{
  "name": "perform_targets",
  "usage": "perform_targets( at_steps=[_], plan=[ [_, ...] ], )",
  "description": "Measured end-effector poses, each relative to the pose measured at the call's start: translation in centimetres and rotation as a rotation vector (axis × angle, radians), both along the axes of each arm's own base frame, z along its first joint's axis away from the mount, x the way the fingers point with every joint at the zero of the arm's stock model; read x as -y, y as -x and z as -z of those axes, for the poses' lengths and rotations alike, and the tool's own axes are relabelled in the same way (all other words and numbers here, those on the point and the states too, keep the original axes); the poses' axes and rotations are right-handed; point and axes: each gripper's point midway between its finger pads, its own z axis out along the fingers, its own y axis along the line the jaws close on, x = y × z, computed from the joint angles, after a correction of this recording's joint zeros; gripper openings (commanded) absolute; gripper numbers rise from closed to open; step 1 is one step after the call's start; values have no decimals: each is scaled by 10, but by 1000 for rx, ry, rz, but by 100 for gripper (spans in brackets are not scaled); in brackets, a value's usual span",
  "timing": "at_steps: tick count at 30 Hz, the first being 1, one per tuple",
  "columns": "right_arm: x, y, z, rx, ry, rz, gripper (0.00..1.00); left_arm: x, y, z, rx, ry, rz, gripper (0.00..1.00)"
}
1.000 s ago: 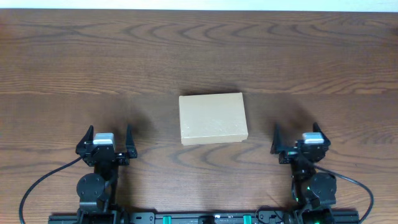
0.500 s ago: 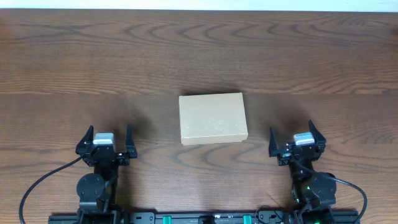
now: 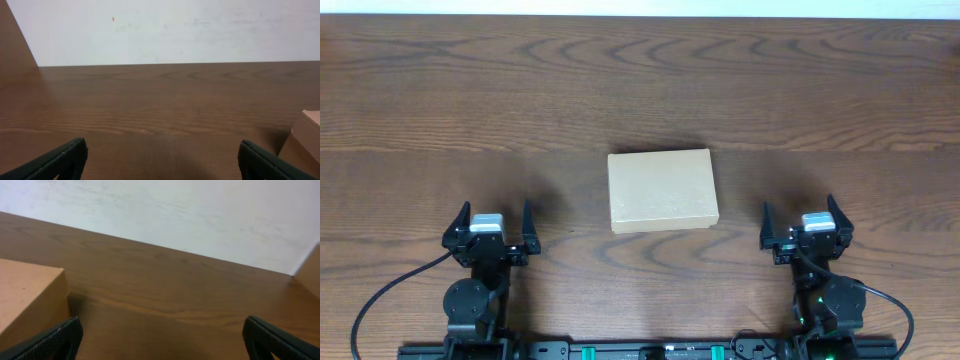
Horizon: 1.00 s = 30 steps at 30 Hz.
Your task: Pack container
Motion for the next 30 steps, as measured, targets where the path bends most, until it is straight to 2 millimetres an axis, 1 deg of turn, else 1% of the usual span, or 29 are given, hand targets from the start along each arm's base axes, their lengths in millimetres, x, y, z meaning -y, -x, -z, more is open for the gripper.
perform_targets(
  at_steps=[6, 15, 30],
  plan=[
    [1, 0, 0, 0, -11, 6, 99, 0, 0, 0, 0, 0, 0, 95],
    [9, 0, -1, 5, -59, 55, 99, 0, 0, 0, 0, 0, 0, 95],
    [9, 0, -2, 6, -74, 60, 99, 0, 0, 0, 0, 0, 0, 95]
  ],
)
